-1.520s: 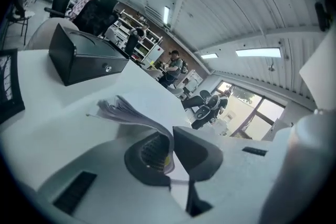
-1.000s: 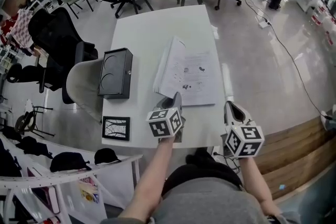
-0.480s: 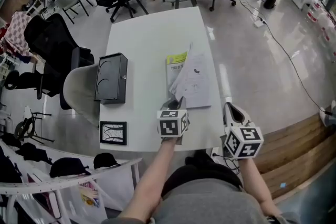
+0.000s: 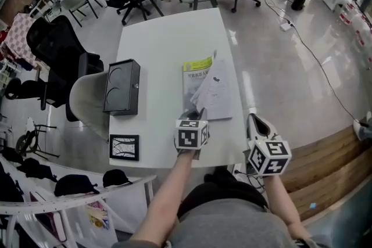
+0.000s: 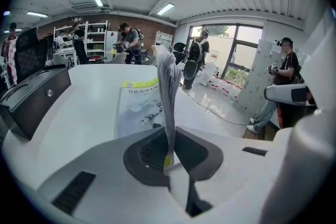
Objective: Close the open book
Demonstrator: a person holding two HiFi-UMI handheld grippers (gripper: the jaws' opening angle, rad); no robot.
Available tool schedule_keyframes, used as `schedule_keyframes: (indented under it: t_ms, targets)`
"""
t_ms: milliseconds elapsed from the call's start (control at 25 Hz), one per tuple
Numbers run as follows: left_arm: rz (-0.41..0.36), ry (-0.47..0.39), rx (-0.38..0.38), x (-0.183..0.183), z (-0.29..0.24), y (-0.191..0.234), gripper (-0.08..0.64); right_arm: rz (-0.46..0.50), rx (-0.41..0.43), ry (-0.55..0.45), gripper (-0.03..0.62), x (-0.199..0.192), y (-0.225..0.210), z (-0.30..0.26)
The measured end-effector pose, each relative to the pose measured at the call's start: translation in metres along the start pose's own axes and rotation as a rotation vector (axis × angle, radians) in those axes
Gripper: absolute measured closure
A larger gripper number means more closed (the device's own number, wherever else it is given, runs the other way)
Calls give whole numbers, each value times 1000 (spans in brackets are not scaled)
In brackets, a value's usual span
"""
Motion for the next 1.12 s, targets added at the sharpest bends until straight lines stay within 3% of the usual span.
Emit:
schedule_keyframes:
  t_ms: [720,1120]
  targets:
    - [-84,78,-9,-4,-16,-10,492,-10,-13,5,588,-2,-3,2]
    - [-134,106,-33,-6,-17,-19,421,-11,-23,0,588,-1,-4,6]
Point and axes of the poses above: the fingertips, and each gripper's own axes: z backward along the fingers, y to its left, x out of its top, the point moved 2 cm from there along z, backward along the fingers, and after that the axes turned 15 degrees about y, right-handed, at the moved point
